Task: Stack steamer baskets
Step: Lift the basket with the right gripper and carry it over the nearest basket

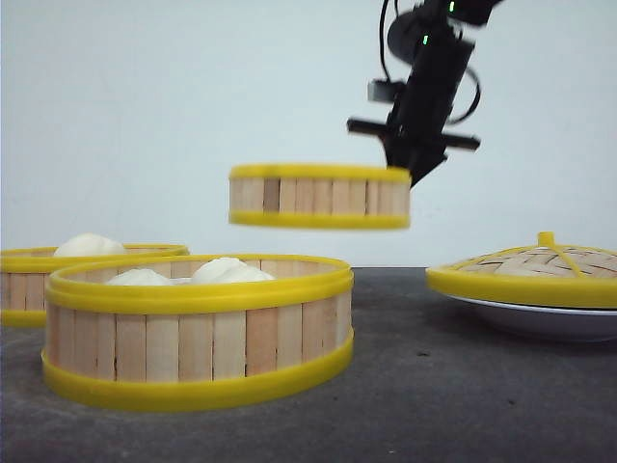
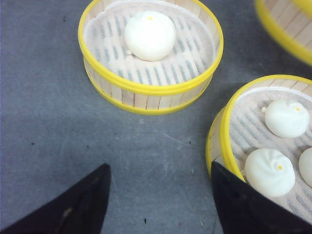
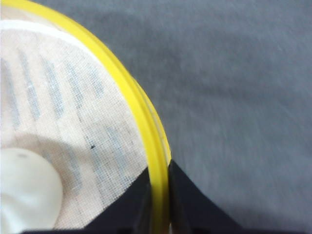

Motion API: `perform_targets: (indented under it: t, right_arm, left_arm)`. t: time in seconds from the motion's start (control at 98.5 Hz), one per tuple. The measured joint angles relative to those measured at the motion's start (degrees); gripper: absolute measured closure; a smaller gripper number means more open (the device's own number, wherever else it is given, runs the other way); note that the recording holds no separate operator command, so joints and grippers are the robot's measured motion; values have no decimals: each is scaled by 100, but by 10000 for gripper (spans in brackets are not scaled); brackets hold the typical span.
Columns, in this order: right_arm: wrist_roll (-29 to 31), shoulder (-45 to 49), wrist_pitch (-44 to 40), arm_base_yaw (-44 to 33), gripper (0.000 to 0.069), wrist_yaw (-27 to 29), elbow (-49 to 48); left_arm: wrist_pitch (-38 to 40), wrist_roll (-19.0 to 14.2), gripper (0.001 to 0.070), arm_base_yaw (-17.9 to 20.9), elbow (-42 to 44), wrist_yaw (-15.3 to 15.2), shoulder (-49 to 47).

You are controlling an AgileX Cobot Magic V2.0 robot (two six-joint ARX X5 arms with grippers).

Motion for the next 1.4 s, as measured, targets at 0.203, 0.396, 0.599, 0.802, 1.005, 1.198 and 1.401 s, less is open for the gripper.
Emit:
perform_targets:
  t: [0.203, 0.396, 0.599, 0.802, 1.005, 1.198, 1.401]
  right_arm:
    - [22, -667, -1010, 83, 667, -7, 28]
    - [46, -1626, -1670, 306, 667, -101, -15]
    - [48, -2889, -1475, 675, 667, -94, -870]
    - [28, -4127, -474, 979, 667, -72, -2828]
    - [-26, -4666, 415, 1152, 667, -76, -4409]
    - [-107, -4437, 1102, 1290, 667, -61, -5064]
    - [-138, -4052, 1947, 1523, 667, -109, -5130]
  left_arm:
    - [0, 0, 317, 0, 0, 0, 0]
    - [-2, 0, 317, 0, 0, 0, 0]
    - [-9, 0, 317, 0, 0, 0, 0]
    - [-13, 0, 317, 0, 0, 0, 0]
    - [-15, 0, 317, 0, 0, 2, 0]
    - [-20, 0, 317, 0, 0, 2, 0]
    - [-20, 0, 317, 0, 0, 2, 0]
